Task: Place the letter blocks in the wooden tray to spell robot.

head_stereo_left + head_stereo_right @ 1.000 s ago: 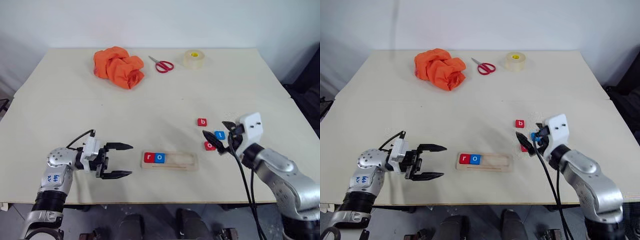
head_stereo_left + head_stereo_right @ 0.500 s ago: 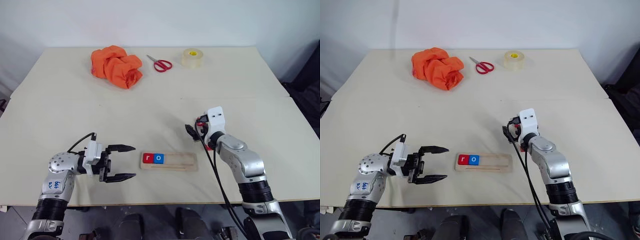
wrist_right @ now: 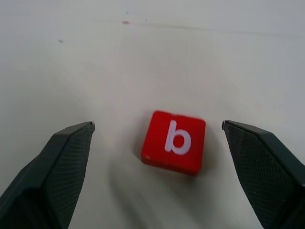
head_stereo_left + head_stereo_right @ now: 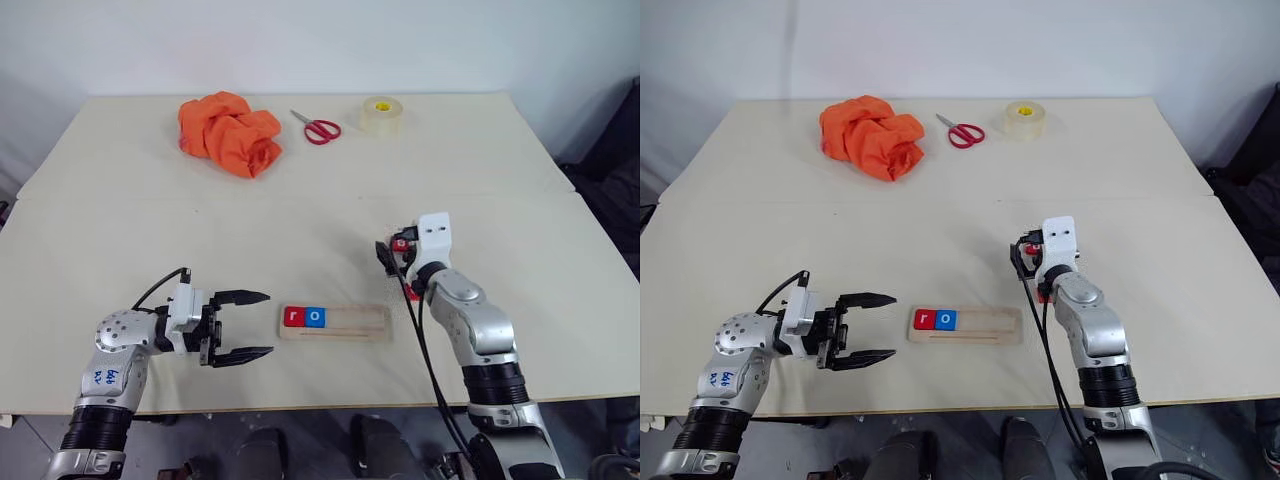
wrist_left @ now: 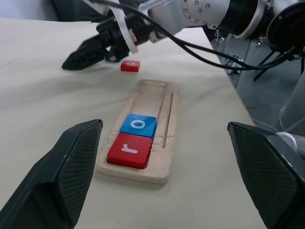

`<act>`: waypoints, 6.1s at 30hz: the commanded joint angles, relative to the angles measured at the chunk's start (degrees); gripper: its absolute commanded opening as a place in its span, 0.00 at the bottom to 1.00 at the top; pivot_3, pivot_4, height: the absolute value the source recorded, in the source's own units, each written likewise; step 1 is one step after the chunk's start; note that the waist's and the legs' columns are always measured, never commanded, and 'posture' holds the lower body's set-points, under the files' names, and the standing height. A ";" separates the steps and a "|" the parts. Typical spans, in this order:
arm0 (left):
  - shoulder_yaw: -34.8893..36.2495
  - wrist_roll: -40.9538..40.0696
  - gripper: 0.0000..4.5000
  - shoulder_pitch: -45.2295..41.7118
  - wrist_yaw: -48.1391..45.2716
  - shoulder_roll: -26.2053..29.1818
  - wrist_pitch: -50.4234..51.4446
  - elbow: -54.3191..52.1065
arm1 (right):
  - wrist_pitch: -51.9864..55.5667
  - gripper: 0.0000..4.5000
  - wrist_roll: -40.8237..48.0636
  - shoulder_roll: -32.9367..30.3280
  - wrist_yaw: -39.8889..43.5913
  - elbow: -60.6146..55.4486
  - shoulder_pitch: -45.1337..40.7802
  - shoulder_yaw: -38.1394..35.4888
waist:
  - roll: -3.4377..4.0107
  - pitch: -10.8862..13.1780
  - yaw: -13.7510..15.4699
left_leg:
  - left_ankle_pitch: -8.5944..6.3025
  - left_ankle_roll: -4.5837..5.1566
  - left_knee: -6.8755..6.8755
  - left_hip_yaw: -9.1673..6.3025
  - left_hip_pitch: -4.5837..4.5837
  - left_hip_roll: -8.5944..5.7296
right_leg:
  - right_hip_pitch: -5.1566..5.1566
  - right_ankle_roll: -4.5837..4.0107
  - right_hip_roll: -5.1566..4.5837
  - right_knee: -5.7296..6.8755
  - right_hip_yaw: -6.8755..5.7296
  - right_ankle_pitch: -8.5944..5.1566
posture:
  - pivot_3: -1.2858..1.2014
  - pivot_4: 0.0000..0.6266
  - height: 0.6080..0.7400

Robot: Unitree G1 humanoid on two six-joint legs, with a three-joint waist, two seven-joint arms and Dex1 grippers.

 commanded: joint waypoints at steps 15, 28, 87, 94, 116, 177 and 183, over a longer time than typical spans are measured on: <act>0.95 -1.83 1.00 0.65 -1.85 0.61 -0.11 -1.02 | 0.82 0.33 -0.88 2.89 -2.39 -6.29 0.60 -2.36 | 0.00 0.00 -0.25 | 0.00 0.00 -0.06 0.01 0.02 0.01 | -0.02 -0.02 -0.02 0.01 0.02 -0.01 | 0.52 0.24 1.00; 2.05 -3.40 1.00 -2.31 -10.11 1.95 -2.28 6.01 | 25.55 0.33 1.50 -0.04 -5.08 -45.90 18.76 -8.65 | 0.00 0.00 0.14 | -0.02 -0.04 -0.08 0.01 -0.07 -0.04 | -0.08 -0.07 -0.09 -0.10 -0.02 -0.04 | 0.52 0.24 1.00; 1.23 -2.29 1.00 -3.07 -7.20 -0.07 -8.77 9.67 | -6.16 0.32 1.27 -45.45 53.14 -10.92 11.73 5.35 | -0.37 0.12 0.34 | -0.12 -0.10 0.08 0.00 0.01 0.13 | 0.10 0.00 0.15 -0.37 -0.02 0.01 | 0.52 0.24 1.00; 1.67 -2.16 1.00 -3.64 -7.76 0.11 -9.21 11.22 | 7.12 0.32 8.71 -48.54 54.99 -24.63 9.85 2.37 | -0.32 0.14 0.29 | -0.12 -0.10 0.04 0.01 -0.01 0.08 | 0.05 -0.02 0.05 -0.31 -0.02 -0.01 | 0.52 0.24 1.00; 3.42 -1.92 1.00 0.16 -5.56 0.22 -9.49 7.49 | 33.42 0.32 8.17 -30.98 45.17 -29.08 -19.98 32.98 | -0.31 0.14 0.25 | -0.13 -0.04 0.31 0.04 -0.91 -0.03 | -0.85 -0.07 -0.33 0.11 -0.20 -0.03 | 0.52 0.24 1.00; 3.29 -1.63 1.00 -1.60 -3.54 -0.09 -9.52 8.24 | 18.83 0.24 4.37 -26.73 49.06 -24.56 -19.28 31.80 | -0.32 0.14 0.19 | -0.13 -0.05 0.76 0.02 -0.88 0.01 | -0.83 -0.07 -0.13 0.59 -0.26 -0.04 | 0.52 0.24 1.00; 3.49 -1.80 1.00 -0.13 -2.86 -0.04 -9.52 6.70 | 13.36 0.01 0.59 -26.56 50.22 -17.94 -18.92 34.10 | -0.32 0.14 0.19 | -0.13 -0.05 0.76 0.02 -0.87 0.01 | -0.83 -0.07 -0.13 0.60 -0.26 -0.04 | 0.52 0.24 1.00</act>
